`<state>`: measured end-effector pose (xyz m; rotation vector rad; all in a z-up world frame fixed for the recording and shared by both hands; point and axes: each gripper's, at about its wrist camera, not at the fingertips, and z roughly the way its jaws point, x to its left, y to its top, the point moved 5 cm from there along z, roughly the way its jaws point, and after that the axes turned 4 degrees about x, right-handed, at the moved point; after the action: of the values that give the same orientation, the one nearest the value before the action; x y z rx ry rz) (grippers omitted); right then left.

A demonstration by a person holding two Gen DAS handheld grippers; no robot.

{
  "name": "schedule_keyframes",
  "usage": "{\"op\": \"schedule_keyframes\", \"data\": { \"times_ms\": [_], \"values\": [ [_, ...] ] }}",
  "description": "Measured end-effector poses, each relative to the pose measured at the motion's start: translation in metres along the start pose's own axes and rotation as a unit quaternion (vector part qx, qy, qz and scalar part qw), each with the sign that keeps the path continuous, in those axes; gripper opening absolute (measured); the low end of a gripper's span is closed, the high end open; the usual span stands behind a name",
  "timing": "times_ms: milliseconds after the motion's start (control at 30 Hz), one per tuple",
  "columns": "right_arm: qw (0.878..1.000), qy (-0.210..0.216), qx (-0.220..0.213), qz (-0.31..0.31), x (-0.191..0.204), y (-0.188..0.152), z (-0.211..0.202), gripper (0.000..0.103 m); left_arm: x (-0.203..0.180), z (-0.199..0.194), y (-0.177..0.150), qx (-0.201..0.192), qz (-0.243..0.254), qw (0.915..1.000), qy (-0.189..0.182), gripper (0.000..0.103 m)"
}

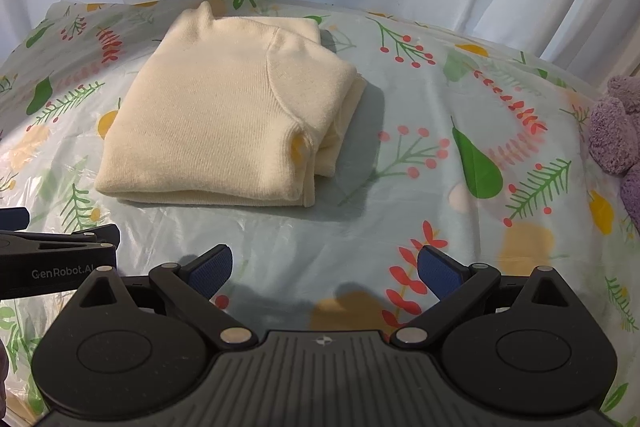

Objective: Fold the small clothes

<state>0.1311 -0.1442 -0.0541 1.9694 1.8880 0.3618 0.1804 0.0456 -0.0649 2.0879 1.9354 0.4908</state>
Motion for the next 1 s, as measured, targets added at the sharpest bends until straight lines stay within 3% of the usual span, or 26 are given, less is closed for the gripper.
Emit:
{"op": "schedule_keyframes", "data": {
  "times_ms": [1000],
  "values": [
    [1.0, 0.0, 0.004, -0.004, 0.0082, 0.0, 0.0026, 0.099, 0.0004, 0.003, -0.0037, 0.006, 0.011, 0.9999, -0.002, 0.103]
  ]
}}
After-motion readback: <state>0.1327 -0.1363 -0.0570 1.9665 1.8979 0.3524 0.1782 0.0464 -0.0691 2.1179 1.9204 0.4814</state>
